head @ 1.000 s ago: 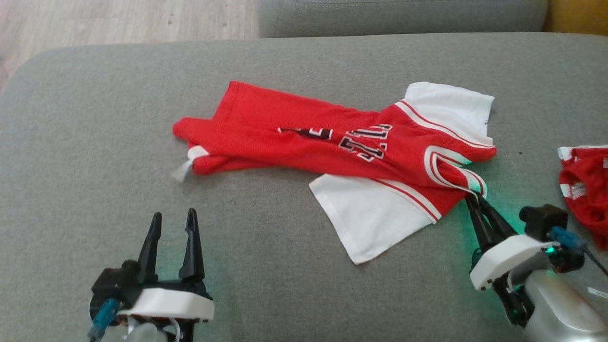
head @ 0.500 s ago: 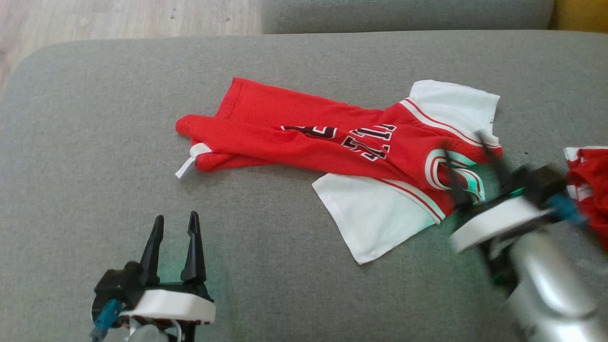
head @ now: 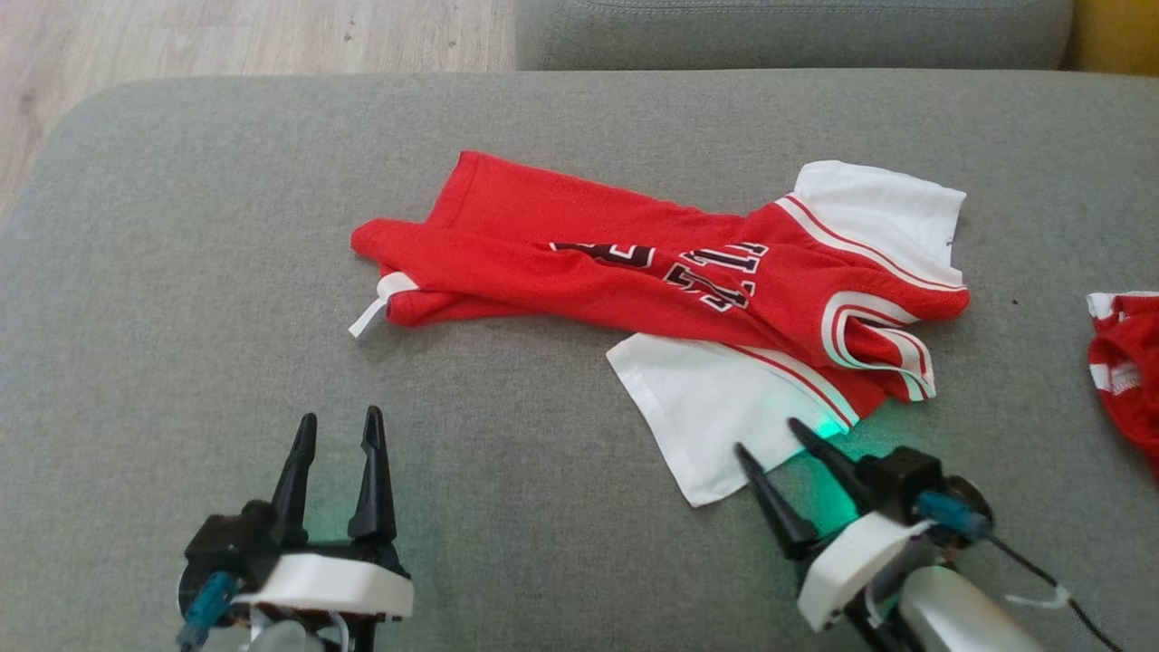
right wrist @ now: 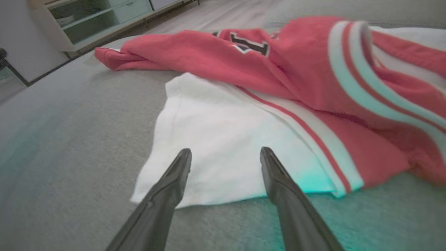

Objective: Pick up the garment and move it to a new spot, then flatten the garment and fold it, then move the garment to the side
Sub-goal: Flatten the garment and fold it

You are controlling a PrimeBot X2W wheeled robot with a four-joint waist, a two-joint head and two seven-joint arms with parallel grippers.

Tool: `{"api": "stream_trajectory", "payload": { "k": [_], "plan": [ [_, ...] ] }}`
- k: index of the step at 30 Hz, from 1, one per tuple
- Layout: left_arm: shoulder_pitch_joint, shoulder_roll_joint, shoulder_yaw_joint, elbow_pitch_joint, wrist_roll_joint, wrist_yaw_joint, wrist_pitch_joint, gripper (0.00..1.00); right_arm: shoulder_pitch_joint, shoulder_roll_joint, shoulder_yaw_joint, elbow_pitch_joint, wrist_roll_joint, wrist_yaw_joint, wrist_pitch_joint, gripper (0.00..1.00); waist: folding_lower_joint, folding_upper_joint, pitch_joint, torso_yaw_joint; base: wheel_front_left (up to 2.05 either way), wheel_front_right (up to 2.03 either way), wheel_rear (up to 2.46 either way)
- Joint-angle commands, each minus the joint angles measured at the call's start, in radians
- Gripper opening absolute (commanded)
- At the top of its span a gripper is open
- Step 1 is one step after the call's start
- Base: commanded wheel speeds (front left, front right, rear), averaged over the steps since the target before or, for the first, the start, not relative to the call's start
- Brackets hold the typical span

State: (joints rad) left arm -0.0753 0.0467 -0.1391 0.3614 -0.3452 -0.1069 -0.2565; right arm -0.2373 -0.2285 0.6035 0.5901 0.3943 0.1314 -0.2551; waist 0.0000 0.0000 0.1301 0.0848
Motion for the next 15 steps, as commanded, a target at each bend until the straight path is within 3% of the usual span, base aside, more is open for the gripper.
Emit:
{"api": "stream_trajectory", "payload": {
  "k": [1, 9, 15],
  "plan": [
    [-0.017, 0.004, 0.019, -0.021, -0.009, -0.003, -0.005, 1.00, -0.034, 0.003, -0.022, 0.009, -0.015, -0.001, -0.007, 1.00, 0.0000, 0.0000, -0.001, 0.002, 0.00, 0.00, 0.00],
    [-0.010, 0.004, 0.019, -0.024, -0.010, -0.002, -0.005, 1.00, -0.017, 0.050, -0.218, 0.075, -0.080, -0.001, -0.007, 1.00, 0.0000, 0.0000, -0.001, 0.003, 0.00, 0.00, 0.00],
    [-0.013, 0.004, 0.016, -0.027, -0.006, -0.003, -0.005, 1.00, -0.023, 0.091, -0.309, 0.111, -0.125, -0.001, -0.007, 1.00, 0.0000, 0.0000, 0.008, 0.002, 0.00, 0.00, 0.00]
  ]
}}
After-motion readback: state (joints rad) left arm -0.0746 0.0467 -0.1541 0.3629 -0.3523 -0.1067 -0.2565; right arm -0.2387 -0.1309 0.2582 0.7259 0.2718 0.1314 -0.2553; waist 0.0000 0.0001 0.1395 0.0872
